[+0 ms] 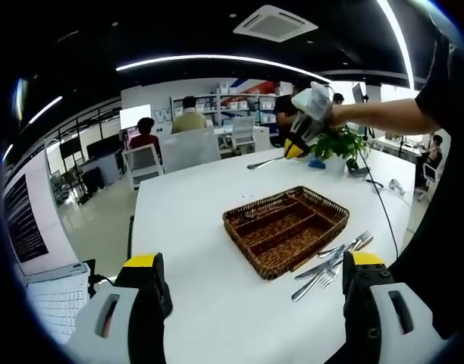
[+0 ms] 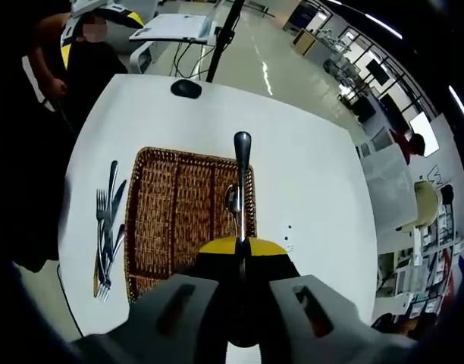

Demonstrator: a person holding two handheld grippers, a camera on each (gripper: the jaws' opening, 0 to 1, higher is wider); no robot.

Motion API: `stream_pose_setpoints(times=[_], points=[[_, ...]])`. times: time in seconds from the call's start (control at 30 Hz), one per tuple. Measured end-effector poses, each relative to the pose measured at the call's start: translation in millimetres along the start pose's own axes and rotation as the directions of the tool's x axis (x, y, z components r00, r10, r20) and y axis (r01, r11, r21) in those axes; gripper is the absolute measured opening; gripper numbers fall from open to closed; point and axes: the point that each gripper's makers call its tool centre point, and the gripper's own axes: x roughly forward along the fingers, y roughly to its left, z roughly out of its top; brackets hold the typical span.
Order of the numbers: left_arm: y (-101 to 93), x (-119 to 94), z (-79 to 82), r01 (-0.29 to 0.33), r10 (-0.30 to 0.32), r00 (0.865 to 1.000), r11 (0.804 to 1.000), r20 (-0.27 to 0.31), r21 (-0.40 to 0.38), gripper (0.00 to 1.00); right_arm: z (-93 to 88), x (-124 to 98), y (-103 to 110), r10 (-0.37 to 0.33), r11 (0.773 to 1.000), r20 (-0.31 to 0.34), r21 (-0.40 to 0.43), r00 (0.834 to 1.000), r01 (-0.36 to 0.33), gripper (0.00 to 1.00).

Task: Arrange the knives, forks, and spoons in their matching storage slots by inserting each utensil handle-first until every utensil is classified and aligned in the correct compartment

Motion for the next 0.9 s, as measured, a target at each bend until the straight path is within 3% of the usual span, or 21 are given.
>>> stream_pose_setpoints(times=[0.37,0.9], points=[[7.7,-3,-3.7,-0.014,0.014,1.000,1.000,-0.009,-0.008,1.00,2.9,12,-20,0.001,1.000,-0.011,0.011,1.000,-0.001,0.00],[18.7,-8,-9.1,-0.035,0.035,0.999,0.999,-0.019,-0.019,1.00,-5.7,44,-12,0.031,0.999,-0.031,0.027,0.999,-0.031,0.00]])
